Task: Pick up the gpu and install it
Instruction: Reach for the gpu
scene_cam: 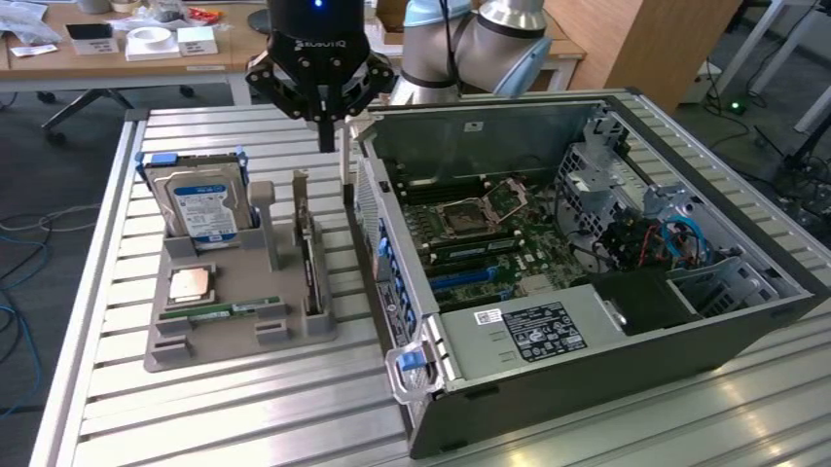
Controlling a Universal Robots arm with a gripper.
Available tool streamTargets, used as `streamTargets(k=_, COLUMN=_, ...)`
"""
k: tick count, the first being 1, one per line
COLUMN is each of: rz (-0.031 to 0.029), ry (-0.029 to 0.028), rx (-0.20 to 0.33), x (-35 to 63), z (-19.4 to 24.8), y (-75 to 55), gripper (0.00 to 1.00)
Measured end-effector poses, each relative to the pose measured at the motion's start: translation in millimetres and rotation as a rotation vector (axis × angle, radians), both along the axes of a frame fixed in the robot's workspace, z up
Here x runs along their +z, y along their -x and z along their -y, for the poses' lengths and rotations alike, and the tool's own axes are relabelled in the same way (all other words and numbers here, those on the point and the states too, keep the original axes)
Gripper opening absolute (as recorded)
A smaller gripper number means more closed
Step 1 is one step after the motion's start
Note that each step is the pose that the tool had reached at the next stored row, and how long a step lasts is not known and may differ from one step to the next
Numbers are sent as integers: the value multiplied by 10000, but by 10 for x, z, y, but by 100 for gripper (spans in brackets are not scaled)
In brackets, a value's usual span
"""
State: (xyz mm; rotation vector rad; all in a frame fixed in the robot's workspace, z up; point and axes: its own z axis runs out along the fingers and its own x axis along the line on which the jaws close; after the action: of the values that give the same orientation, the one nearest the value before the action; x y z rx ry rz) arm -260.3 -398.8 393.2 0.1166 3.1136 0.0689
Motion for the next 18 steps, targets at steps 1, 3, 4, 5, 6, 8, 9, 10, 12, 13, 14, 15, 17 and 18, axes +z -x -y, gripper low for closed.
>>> streamTargets(k=1, rz=0, ry=0, rx=1, x=0, z=0, y=12, gripper=11)
streamTargets(k=3, rz=0, ry=0, rx=0, x=0, z=0, y=36, gripper=11)
streamTargets(k=4, rz=0, ry=0, rx=0, x=0, z=0, y=47, gripper=11)
streamTargets(k=5, rz=0, ry=0, rx=1, x=0, z=0, y=59, gripper=11)
streamTargets(k=6, rz=0, ry=0, rx=1, x=0, z=0, y=72, gripper=11)
streamTargets(k=8, rz=-1, ry=1, rx=1, x=0, z=0, y=97, gripper=11)
streamTargets(k=9, rz=0, ry=0, rx=1, x=0, z=0, y=107, gripper=11)
streamTargets(k=10, rz=-1, ry=1, rx=0, x=0, z=0, y=115, gripper=11)
streamTargets(k=12, rz=0, ry=1, rx=0, x=0, z=0, y=135, gripper=11)
streamTargets(k=13, rz=0, ry=1, rx=0, x=0, z=0, y=146, gripper=11)
streamTargets(k=14, rz=-1, ry=0, rx=0, x=0, z=0, y=159, gripper=11)
streamTargets(k=15, rz=0, ry=0, rx=1, x=0, z=0, y=174, gripper=11)
streamTargets(k=17, rz=0, ry=1, rx=0, x=0, z=0, y=205, gripper=11)
streamTargets(k=18, rz=0, ry=0, rx=-1, x=0, z=0, y=221, gripper=11)
